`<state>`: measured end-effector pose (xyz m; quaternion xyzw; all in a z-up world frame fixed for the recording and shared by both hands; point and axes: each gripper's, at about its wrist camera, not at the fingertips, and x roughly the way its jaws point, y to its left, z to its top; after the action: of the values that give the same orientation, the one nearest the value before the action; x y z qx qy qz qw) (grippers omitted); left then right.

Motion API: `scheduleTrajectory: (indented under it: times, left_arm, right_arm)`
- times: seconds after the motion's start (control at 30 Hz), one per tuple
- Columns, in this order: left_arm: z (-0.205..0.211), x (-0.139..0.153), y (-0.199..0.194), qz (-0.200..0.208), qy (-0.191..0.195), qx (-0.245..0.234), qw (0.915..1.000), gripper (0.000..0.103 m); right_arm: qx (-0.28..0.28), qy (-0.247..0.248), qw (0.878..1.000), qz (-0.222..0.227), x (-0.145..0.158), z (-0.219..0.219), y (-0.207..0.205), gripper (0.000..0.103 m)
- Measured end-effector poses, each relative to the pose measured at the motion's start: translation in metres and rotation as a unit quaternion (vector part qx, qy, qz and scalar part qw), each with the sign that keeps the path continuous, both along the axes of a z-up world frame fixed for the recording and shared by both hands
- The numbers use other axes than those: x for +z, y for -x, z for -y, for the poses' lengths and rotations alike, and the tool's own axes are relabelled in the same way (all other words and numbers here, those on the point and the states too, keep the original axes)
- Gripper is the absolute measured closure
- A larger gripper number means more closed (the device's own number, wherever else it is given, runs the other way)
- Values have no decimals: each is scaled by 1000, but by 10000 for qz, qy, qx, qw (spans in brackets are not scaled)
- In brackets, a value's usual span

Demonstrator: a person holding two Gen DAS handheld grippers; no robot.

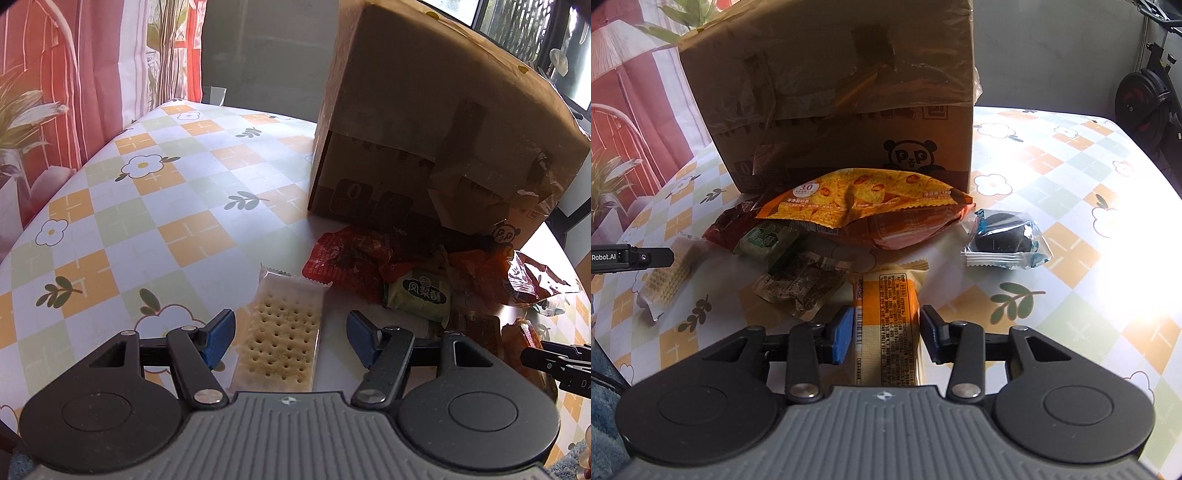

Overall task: Organize snacks
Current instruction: 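Grasp the orange wafer bar with the right gripper while the left grasps a red spicy pack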

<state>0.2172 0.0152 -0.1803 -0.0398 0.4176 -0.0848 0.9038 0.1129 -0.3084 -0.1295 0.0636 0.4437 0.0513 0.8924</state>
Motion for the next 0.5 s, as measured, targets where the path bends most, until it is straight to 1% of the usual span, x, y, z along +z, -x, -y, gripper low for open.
scheduleTrajectory:
  times: [0.1,0.13,0.2,0.23,0.27,0.33,0.43,0.47,0.5]
  left_arm:
    - [1,1,-1,-43,152,-82,9998,36]
    - [3,2,-2,-78,297,-174,9994,36]
    - [5,4,-1,-145,631,-371,9972,42]
    - [8,4,-2,-198,788,-477,9955,43]
    - [11,3,-3,-246,864,-536,9945,43]
    - [20,-1,-7,-412,912,-611,9931,43]
    - [28,-15,-21,-796,998,-642,9897,43]
    - [30,-20,-24,-853,1031,-634,9890,42]
    - [31,-22,-26,-817,1043,-606,9893,41]
  right_arm:
    - [21,2,10000,6,0,0,0,60]
    - [28,-1,10000,10,0,1,1,62]
    - [38,-41,10000,22,0,1,1,62]
    - [40,-64,10000,25,0,2,1,63]
    - [42,-78,10000,29,-1,2,1,63]
    - [46,-93,9999,43,-1,2,1,63]
    - [62,-106,9999,74,-1,1,1,64]
    - [66,-119,9999,84,-1,1,1,64]
    - [66,-130,9999,90,-2,1,2,64]
